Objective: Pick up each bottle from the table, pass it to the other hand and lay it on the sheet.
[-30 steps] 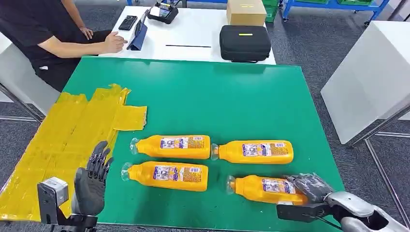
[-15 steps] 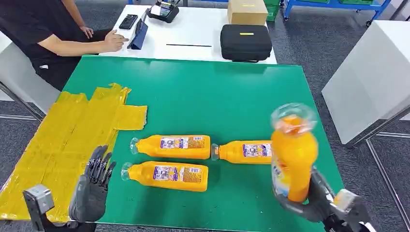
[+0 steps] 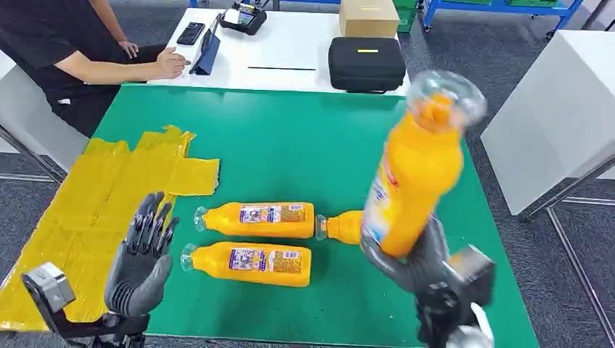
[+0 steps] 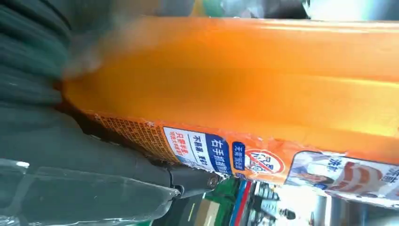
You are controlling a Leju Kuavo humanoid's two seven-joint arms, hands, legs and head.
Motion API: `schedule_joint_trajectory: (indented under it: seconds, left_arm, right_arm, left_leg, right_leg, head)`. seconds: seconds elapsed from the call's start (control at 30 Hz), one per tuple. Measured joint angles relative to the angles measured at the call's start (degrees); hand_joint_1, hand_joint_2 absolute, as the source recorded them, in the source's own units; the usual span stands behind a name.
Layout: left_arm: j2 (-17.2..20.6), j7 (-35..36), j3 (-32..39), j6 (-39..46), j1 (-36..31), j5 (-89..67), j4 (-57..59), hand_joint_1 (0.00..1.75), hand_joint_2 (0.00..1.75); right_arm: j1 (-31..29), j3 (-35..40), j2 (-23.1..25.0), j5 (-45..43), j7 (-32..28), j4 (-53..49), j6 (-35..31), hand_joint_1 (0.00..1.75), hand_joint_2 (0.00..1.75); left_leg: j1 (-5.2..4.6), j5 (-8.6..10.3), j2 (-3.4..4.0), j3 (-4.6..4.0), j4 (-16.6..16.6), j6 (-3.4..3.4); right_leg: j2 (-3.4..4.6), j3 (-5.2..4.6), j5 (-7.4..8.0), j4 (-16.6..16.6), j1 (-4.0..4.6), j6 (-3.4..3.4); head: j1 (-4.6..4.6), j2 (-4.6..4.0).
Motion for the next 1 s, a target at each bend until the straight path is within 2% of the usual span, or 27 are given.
schedule_joint_trajectory:
  seconds: [0.07, 0.17, 0.2, 0.23, 0.27, 0.3, 0.37, 0.47, 1.0]
  left_arm:
    - [0.0, 1.3, -1.0, -0.3, -1.8, 0.5, -0.7, 0.0, 1.75]
    - [0.5, 1.9, -2.4, -1.0, -4.0, 1.3, -0.5, 0.0, 1.75]
    - [0.8, 1.7, -2.5, -1.3, -4.5, 1.7, -0.3, 0.0, 1.75]
    - [1.1, 1.5, -2.5, -1.4, -5.0, 1.9, -0.1, 0.0, 1.75]
    - [1.3, 1.4, -2.6, -1.5, -5.4, 2.1, 0.1, 0.0, 1.75]
    - [1.5, 1.4, -2.7, -1.7, -5.7, 2.1, 0.3, 0.0, 1.75]
    - [1.7, 1.2, -2.8, -1.9, -5.9, 2.1, 0.5, 0.0, 1.75]
    - [1.8, 1.2, -2.8, -1.9, -6.5, 2.2, 0.9, 0.0, 1.75]
    - [1.6, 1.2, -4.5, -2.5, -12.0, 2.5, 5.0, 0.0, 1.75]
  right_arm:
    - [-4.2, 3.1, 4.3, 3.7, 2.0, 3.4, -1.0, 0.65, 1.75]
    - [-8.3, 6.5, 8.3, 6.1, 3.2, 7.1, -0.9, 0.65, 1.75]
    - [-9.1, 7.2, 9.2, 6.4, 3.3, 7.9, -0.8, 0.38, 1.75]
    - [-9.7, 7.8, 10.0, 6.5, 3.3, 8.7, -0.8, 0.84, 1.75]
    - [-10.2, 8.2, 10.6, 6.6, 3.4, 9.3, -0.8, 1.4, 1.75]
    - [-10.5, 8.6, 11.1, 6.7, 3.4, 9.8, -0.8, 1.47, 1.75]
    - [-10.8, 9.1, 11.6, 6.9, 3.4, 10.5, -0.1, 1.47, 1.75]
    - [-10.9, 9.4, 12.3, 7.1, 3.4, 11.1, 1.1, 1.75, 1.75]
    - [-12.6, 10.1, 15.0, 12.8, 5.8, 14.5, 5.8, 1.75, 1.75]
  left_leg:
    - [0.0, 0.09, 0.0, 0.0, 0.0, 0.0]
    - [0.0, 0.16, -0.04, -0.01, 0.0, 0.04]
    - [0.0, 0.16, -0.04, -0.02, 0.0, 0.04]
    - [0.0, 0.16, -0.04, -0.03, 0.0, 0.04]
    - [0.0, 0.16, -0.05, -0.05, 0.0, 0.04]
    - [-0.01, 0.15, -0.05, -0.07, 0.0, 0.04]
    - [-0.02, 0.15, -0.05, -0.12, 0.0, 0.04]
    - [-0.03, 0.15, -0.07, -0.23, 0.0, 0.04]
    - [-0.02, 0.15, -0.08, -0.27, 0.0, 0.04]
  right_leg:
    - [-0.01, -0.05, 0.01, 0.1, -0.01, -0.01]
    - [-0.11, -0.02, 0.01, 0.1, 0.0, -0.01]
    - [-0.11, -0.02, 0.01, 0.1, -0.01, -0.01]
    - [-0.11, -0.01, 0.01, 0.1, -0.01, -0.01]
    - [-0.1, -0.02, 0.01, 0.1, -0.01, -0.01]
    - [-0.1, -0.04, 0.01, 0.1, -0.01, 0.0]
    - [-0.11, -0.08, 0.01, 0.1, -0.03, 0.0]
    - [-0.11, -0.18, 0.01, 0.1, -0.03, 0.0]
    - [-0.1, -0.24, 0.02, 0.1, -0.02, 0.0]
  head:
    - [-0.02, 0.0]
    - [0.02, 0.0]
    - [-0.02, 0.0]
    - [0.0, 0.0]
    - [-0.02, 0.0]
    - [0.0, 0.0]
    - [0.02, 0.0]
    - [0.0, 0.0]
    - [-0.02, 0.0]
